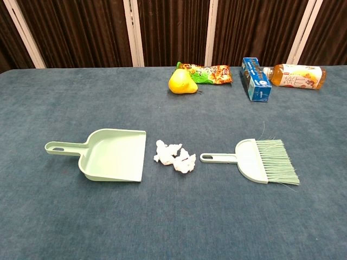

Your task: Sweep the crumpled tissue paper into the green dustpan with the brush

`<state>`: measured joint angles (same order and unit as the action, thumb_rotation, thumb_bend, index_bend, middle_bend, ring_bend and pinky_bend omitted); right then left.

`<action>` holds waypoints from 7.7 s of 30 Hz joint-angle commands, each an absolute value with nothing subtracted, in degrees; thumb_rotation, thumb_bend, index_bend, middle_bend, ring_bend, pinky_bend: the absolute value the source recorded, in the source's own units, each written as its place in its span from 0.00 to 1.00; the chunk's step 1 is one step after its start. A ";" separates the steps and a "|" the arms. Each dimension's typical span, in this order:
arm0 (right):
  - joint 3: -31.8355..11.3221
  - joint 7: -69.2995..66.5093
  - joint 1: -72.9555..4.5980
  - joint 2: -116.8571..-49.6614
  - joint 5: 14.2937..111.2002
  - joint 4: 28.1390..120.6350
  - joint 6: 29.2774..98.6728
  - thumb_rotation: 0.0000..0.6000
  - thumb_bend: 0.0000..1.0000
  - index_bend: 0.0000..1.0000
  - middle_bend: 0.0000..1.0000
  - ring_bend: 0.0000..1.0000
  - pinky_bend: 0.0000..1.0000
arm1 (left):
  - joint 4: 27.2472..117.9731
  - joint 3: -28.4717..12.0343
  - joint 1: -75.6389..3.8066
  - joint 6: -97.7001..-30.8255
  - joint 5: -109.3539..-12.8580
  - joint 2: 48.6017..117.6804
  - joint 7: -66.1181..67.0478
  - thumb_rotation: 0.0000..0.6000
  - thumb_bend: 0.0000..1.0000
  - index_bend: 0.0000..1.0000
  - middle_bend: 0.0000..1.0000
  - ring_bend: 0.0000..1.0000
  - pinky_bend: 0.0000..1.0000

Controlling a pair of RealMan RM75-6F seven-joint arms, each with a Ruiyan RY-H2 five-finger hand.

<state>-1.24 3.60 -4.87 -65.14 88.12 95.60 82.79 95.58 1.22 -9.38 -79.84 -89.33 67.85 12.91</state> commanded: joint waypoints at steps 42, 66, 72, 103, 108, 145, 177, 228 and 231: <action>-10.51 22.16 -22.65 -78.30 74.16 103.86 64.44 1.00 0.26 0.18 0.75 0.83 0.72 | 96.94 0.52 -10.04 -79.28 -88.22 67.76 14.57 1.00 0.00 0.00 0.00 0.00 0.01; -12.13 35.69 -33.50 -99.90 59.14 89.12 62.33 1.00 0.26 0.39 0.86 0.92 0.78 | 96.62 0.68 -10.87 -77.28 -87.31 67.65 14.19 1.00 0.00 0.00 0.00 0.00 0.01; -12.52 36.12 -34.90 -102.38 57.56 86.49 62.39 1.00 0.27 0.41 0.86 0.92 0.78 | 96.68 0.70 -10.98 -77.16 -87.28 67.58 14.16 1.00 0.00 0.00 0.00 0.00 0.01; -11.56 36.78 -36.66 -106.96 53.10 78.73 63.06 1.00 0.44 0.55 0.86 0.92 0.78 | 96.45 0.56 -11.81 -76.01 -86.62 67.22 12.71 1.00 0.00 0.00 0.00 0.00 0.01; -11.33 36.57 -36.40 -106.48 52.87 79.00 63.01 1.00 0.48 0.70 0.86 0.92 0.78 | 96.50 0.61 -11.82 -76.11 -86.71 67.21 12.76 1.00 0.00 0.00 0.00 0.00 0.01; -19.59 30.43 -35.48 -86.98 48.31 106.82 66.92 1.00 0.59 0.79 0.86 0.92 0.78 | 111.83 -4.84 -20.20 -68.60 -77.12 68.98 35.59 1.00 0.03 0.01 0.05 0.06 0.12; -17.71 26.34 -37.31 -82.19 46.94 107.33 67.44 1.00 0.61 0.79 0.86 0.92 0.78 | 102.81 -11.05 -36.49 -72.04 -39.55 88.21 62.17 1.00 0.37 0.40 0.98 0.96 0.96; -13.60 28.10 -39.43 -88.71 45.81 109.24 71.07 1.00 0.63 0.81 0.86 0.92 0.78 | 99.80 -11.03 -46.79 -80.03 -29.76 98.77 68.52 1.00 0.57 0.61 1.00 1.00 1.00; -13.23 28.50 -39.68 -90.82 45.25 108.72 71.35 1.00 0.63 0.81 0.86 0.92 0.78 | 99.96 -11.12 -46.96 -80.11 -29.33 98.90 68.35 1.00 0.57 0.61 1.00 1.00 1.00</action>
<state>-13.60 28.10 -39.44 -89.82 45.69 109.05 71.08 99.93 -11.11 -46.93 -80.09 -29.38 98.87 68.38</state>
